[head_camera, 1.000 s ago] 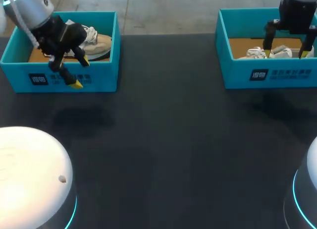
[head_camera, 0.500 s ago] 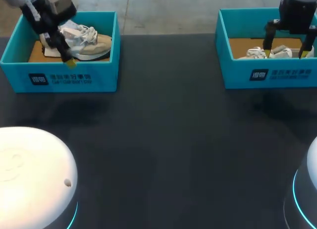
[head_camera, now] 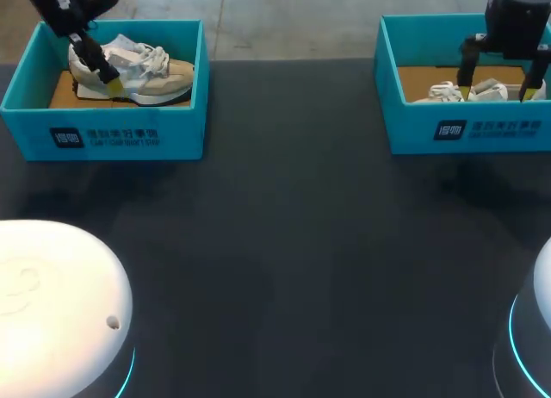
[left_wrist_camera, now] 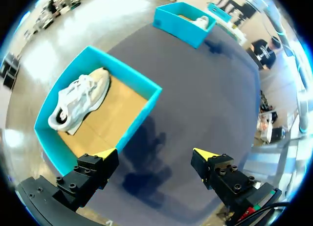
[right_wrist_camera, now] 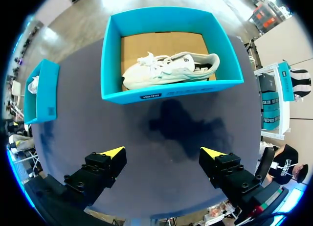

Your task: Take the shoe out of the shoebox, open the shoe tongue, remove and reinsert the insole, then place the shoe into the shoebox

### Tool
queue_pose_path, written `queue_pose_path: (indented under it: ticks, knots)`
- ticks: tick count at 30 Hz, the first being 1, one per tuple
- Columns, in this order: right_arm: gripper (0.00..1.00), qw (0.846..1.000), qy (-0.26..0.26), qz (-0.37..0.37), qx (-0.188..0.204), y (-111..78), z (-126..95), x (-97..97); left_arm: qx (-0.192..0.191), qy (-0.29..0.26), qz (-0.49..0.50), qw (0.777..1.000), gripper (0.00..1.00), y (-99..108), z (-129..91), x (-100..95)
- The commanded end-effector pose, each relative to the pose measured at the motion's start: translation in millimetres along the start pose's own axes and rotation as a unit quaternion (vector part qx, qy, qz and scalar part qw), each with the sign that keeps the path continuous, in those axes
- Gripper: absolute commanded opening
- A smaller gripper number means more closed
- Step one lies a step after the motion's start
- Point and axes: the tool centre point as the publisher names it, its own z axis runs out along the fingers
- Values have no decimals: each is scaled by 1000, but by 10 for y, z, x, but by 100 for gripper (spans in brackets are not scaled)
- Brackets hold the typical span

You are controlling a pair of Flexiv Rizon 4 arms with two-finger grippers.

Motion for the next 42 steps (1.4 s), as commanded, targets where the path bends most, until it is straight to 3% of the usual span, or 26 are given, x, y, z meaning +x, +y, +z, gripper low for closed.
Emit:
queue_pose_path:
  ticks: [1, 10, 19, 27, 42]
  knots:
    - [100, 1000, 1, 0, -1, -8, 5, -8, -17, -7, -29, 999, 100, -77, -45, -187]
    - [100, 1000, 1, 0, -1, -8, 5, -8, -20, -11, -102, 994, 100, -110, -144, -613]
    - [100, 1000, 1, 0, -1, -8, 5, -8, -36, -9, -188, 981, 100, -166, -155, -1203]
    - [100, 1000, 1, 0, -1, -8, 5, -8, -37, -7, -248, 968, 100, -110, -242, -1500]
    - [100, 1000, 1, 0, -1, -8, 5, -8, -37, -7, -248, 968, 100, -110, -242, -1500]
